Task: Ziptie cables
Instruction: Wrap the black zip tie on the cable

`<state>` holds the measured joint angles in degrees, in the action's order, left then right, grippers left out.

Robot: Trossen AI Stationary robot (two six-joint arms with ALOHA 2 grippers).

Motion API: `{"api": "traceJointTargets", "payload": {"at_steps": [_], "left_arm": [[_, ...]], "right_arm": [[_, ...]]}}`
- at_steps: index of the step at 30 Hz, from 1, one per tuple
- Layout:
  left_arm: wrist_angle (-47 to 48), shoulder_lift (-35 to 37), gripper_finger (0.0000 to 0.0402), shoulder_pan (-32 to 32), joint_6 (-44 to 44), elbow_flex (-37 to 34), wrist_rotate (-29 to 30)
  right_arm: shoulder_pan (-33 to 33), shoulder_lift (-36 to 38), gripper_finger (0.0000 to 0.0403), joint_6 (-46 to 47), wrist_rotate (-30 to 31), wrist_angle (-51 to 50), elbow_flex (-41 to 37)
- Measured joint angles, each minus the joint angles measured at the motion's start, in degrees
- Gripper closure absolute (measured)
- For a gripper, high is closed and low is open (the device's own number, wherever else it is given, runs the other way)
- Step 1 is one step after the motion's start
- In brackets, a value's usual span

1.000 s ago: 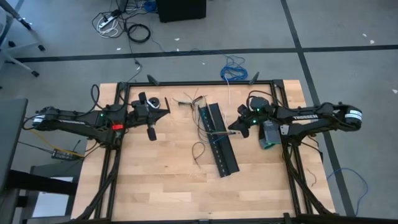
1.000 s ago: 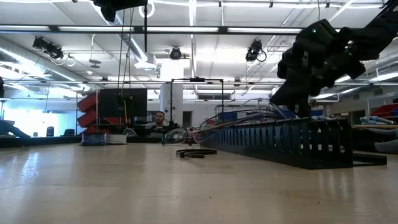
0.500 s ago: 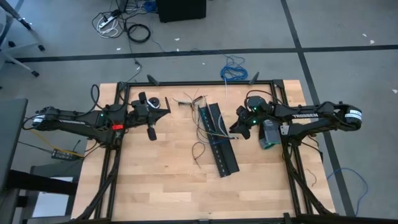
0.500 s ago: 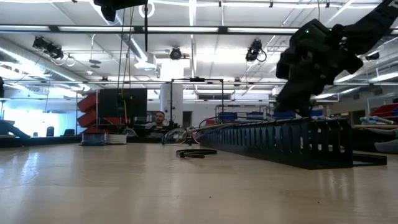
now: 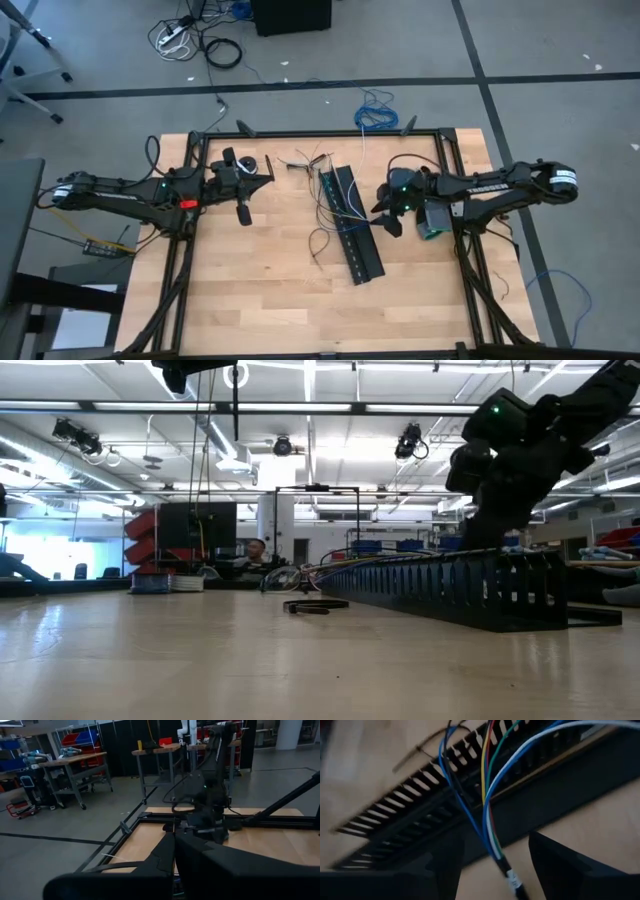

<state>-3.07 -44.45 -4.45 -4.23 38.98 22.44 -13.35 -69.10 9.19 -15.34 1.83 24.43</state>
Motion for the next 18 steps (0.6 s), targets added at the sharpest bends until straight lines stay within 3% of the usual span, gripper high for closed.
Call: {"api": "traceJointTargets", "payload": {"at_steps": [4,11,18], "left_arm": [[0.0,0.0,0.0402,0.0,0.0,0.0,0.0],[0.0,0.0,0.0401,0.0,0.0,0.0,0.0],[-0.4,0.0,0.0401,0.0,0.4,0.0,0.1]], "right_arm": [[2.2,-3.5,0.0188,-2.3,3.7,4.7,0.0],[3.5,-8.8,0.019,-3.5,4.0,9.3,0.0],[4.1,-9.3,0.0193,-5.0,4.0,12.9,0.0]]}}
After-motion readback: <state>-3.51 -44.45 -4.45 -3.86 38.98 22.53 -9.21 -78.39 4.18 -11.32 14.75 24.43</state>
